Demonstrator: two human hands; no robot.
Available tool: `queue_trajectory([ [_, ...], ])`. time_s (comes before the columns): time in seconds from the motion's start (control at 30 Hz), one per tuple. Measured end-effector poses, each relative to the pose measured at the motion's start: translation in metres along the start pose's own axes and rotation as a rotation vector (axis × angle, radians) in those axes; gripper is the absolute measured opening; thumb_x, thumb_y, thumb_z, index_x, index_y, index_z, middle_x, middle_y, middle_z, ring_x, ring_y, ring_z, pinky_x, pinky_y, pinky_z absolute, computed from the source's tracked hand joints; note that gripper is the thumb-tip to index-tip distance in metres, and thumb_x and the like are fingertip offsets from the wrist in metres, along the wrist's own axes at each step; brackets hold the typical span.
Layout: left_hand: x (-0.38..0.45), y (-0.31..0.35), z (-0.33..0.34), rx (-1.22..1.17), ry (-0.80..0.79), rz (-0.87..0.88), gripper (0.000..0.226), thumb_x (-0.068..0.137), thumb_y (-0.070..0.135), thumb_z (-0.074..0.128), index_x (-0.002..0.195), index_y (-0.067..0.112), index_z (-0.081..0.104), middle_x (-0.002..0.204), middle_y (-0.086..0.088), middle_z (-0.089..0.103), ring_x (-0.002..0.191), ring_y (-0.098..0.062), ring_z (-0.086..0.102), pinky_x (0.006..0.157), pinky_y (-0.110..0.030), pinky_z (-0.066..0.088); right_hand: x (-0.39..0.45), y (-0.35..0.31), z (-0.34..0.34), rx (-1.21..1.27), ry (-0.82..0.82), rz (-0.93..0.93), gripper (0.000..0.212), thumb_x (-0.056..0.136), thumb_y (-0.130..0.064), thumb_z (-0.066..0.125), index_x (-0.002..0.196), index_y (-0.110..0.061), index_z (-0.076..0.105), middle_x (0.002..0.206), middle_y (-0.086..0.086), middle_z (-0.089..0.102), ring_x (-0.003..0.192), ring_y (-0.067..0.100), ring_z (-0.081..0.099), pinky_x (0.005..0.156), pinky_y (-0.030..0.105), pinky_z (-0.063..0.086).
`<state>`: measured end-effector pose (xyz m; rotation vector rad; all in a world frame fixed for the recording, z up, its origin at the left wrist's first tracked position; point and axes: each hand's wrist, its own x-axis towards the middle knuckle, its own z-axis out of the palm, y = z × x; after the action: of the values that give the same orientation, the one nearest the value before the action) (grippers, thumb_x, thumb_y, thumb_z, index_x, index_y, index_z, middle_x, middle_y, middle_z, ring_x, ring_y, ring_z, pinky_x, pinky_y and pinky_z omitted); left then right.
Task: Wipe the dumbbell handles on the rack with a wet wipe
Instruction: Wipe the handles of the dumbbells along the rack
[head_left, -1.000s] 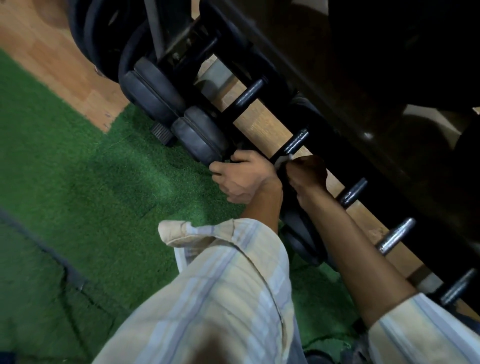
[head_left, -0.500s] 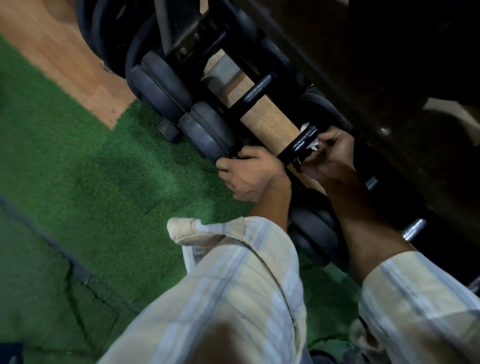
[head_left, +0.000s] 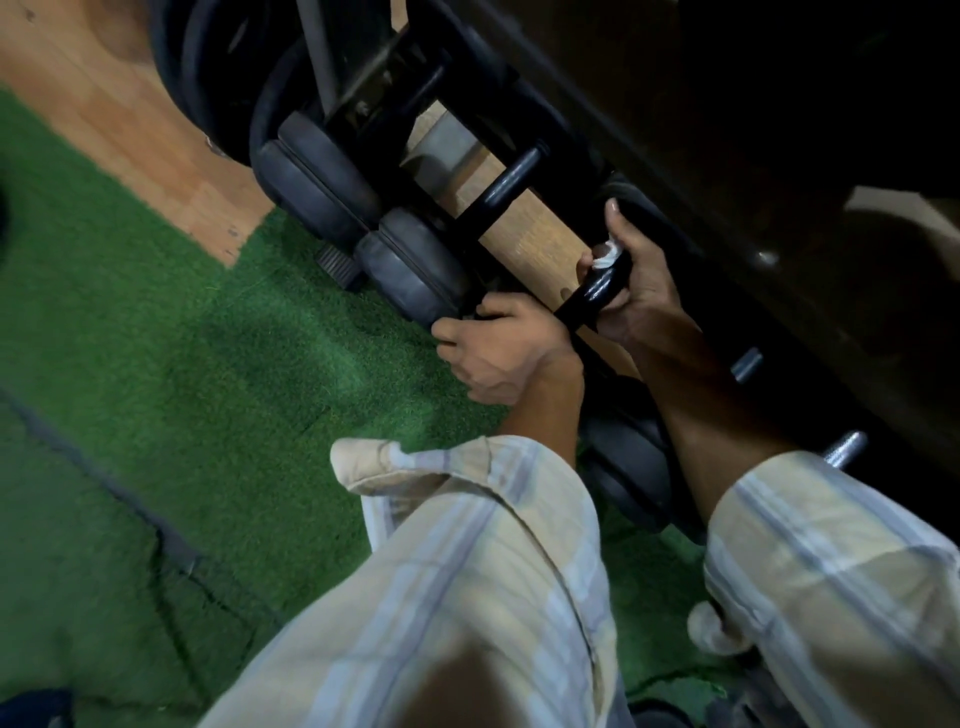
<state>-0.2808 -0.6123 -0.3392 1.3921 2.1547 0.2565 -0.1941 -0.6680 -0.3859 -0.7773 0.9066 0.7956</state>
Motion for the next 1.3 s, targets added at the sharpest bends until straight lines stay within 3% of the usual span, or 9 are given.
queue_trajectory([
  [0.07, 0.001, 0.000, 0.000, 0.003, 0.001, 0.005, 0.037, 0.088, 0.031, 0.047, 0.117, 0.008, 0.047, 0.114, -0.017, 0.058, 0.105, -0.042, 0.060, 0.085, -0.051, 0.047, 0.005, 0.003, 0.002, -0.073, 0.014, -0.003, 0.019, 0.066, -0.016, 0.088, 0.076, -0.012, 0.072, 0.066, -0.003, 0.056, 0.066, 0.013, 0.055, 0.118, 0.037, 0.037],
  [0.17, 0.001, -0.001, -0.001, 0.004, 0.002, 0.008, 0.037, 0.087, 0.031, 0.048, 0.117, 0.008, 0.048, 0.114, -0.017, 0.058, 0.106, -0.042, 0.060, 0.086, -0.050, 0.046, 0.001, 0.009, 0.007, -0.152, 0.077, -0.020, 0.020, 0.081, -0.007, 0.074, 0.100, -0.001, 0.070, 0.080, 0.005, 0.070, 0.098, 0.022, 0.074, 0.095, 0.038, 0.055],
  [0.27, 0.001, 0.000, -0.001, 0.007, 0.009, 0.002, 0.037, 0.087, 0.031, 0.049, 0.117, 0.008, 0.048, 0.114, -0.017, 0.059, 0.106, -0.042, 0.060, 0.085, -0.050, 0.045, -0.002, 0.013, 0.005, -0.334, 0.138, -0.095, 0.021, 0.087, -0.013, 0.066, 0.100, 0.003, 0.068, 0.084, 0.011, 0.077, 0.083, 0.022, 0.078, 0.083, 0.036, 0.061],
  [0.43, 0.000, -0.001, -0.001, 0.015, 0.016, 0.005, 0.039, 0.086, 0.031, 0.048, 0.117, 0.007, 0.048, 0.114, -0.018, 0.059, 0.106, -0.042, 0.061, 0.084, -0.050, 0.046, -0.010, 0.024, -0.026, -0.762, 0.209, -0.084, 0.038, 0.064, -0.024, 0.090, 0.091, -0.003, 0.073, 0.076, 0.010, 0.070, 0.063, 0.021, 0.067, 0.057, 0.029, 0.051],
  [0.57, -0.001, 0.000, 0.000, 0.009, 0.031, 0.013, 0.042, 0.084, 0.033, 0.045, 0.116, 0.007, 0.049, 0.112, -0.018, 0.060, 0.105, -0.042, 0.061, 0.083, -0.050, 0.046, -0.004, 0.032, -0.039, -1.085, 0.175, -0.136, 0.118, 0.022, -0.061, 0.098, 0.117, 0.000, 0.062, 0.103, 0.017, 0.072, 0.085, 0.027, 0.073, 0.069, 0.033, 0.060],
  [0.8, 0.001, 0.000, 0.002, 0.018, 0.021, 0.009, 0.038, 0.086, 0.032, 0.048, 0.116, 0.008, 0.048, 0.113, -0.017, 0.059, 0.106, -0.042, 0.060, 0.084, -0.050, 0.046, -0.029, 0.028, -0.038, -1.274, 0.326, -0.485, 0.062, 0.059, -0.070, 0.081, 0.072, -0.010, 0.073, 0.068, 0.004, 0.073, 0.060, 0.013, 0.068, 0.058, 0.030, 0.055],
  [1.03, 0.001, -0.002, 0.003, 0.018, 0.021, 0.011, 0.038, 0.086, 0.032, 0.048, 0.116, 0.009, 0.048, 0.113, -0.016, 0.059, 0.106, -0.041, 0.060, 0.084, -0.050, 0.045, -0.052, 0.026, -0.028, -1.709, 0.210, -1.162, 0.015, 0.095, -0.038, 0.064, 0.102, -0.025, 0.064, 0.095, -0.006, 0.072, 0.092, 0.018, 0.068, 0.074, 0.029, 0.045],
  [1.17, 0.003, -0.002, 0.004, 0.019, 0.026, 0.015, 0.039, 0.086, 0.033, 0.047, 0.117, 0.009, 0.048, 0.114, -0.017, 0.059, 0.106, -0.042, 0.060, 0.084, -0.051, 0.045, -0.029, 0.004, -0.026, -1.836, 0.457, -1.575, 0.012, 0.093, -0.029, 0.071, 0.085, -0.021, 0.074, 0.072, 0.000, 0.069, 0.066, 0.021, 0.067, 0.056, 0.026, 0.041],
  [1.3, 0.002, -0.003, 0.005, 0.019, 0.027, 0.012, 0.039, 0.086, 0.032, 0.048, 0.116, 0.008, 0.048, 0.114, -0.017, 0.059, 0.106, -0.042, 0.060, 0.083, -0.050, 0.045, -0.027, 0.009, -0.029, -1.731, 0.457, -1.507, 0.009, 0.091, -0.025, 0.073, 0.088, -0.019, 0.078, 0.075, 0.006, 0.074, 0.068, 0.030, 0.071, 0.059, 0.033, 0.053],
])
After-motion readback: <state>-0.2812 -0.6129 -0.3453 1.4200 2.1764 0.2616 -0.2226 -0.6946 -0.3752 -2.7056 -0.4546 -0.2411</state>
